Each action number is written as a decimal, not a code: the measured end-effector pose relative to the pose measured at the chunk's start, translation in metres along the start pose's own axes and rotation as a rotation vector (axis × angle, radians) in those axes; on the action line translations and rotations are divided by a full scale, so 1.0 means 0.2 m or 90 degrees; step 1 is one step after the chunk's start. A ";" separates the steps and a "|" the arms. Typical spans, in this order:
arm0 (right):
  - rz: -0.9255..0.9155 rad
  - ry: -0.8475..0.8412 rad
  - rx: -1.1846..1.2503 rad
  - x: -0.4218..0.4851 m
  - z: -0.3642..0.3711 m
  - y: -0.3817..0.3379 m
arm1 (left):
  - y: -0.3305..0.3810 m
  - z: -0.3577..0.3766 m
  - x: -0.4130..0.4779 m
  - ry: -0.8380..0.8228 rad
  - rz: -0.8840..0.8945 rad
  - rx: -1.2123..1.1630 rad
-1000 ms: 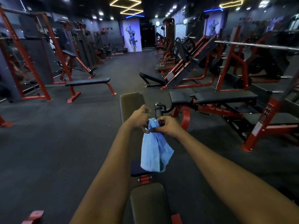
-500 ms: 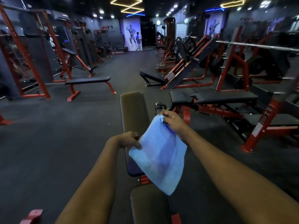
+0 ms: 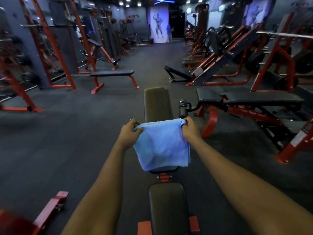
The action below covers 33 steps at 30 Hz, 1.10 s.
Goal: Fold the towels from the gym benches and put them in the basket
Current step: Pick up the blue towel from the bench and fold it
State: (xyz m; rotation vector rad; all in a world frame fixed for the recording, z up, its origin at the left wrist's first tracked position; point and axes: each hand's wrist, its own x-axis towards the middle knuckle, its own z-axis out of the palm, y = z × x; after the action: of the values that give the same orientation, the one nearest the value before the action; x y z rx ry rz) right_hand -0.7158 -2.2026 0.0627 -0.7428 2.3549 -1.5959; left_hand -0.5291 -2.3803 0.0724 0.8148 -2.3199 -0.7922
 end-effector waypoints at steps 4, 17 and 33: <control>-0.038 -0.061 0.000 -0.04 0.15 -0.05 | -0.09 -0.11 -0.17 0.068 -0.047 0.004; -0.186 -0.444 0.057 -0.71 0.68 -0.15 | -0.17 -0.48 -1.39 0.338 -0.356 0.105; -0.363 -0.996 0.080 -2.87 0.94 -0.37 | 0.37 -0.81 -3.68 0.695 -0.753 0.255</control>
State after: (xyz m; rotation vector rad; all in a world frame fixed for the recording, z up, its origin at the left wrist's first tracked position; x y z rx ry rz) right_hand -0.1223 -2.0843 -0.0075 -1.7909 0.8991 -0.6245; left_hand 0.0397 -1.8825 0.0137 2.1573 -0.8670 -0.1087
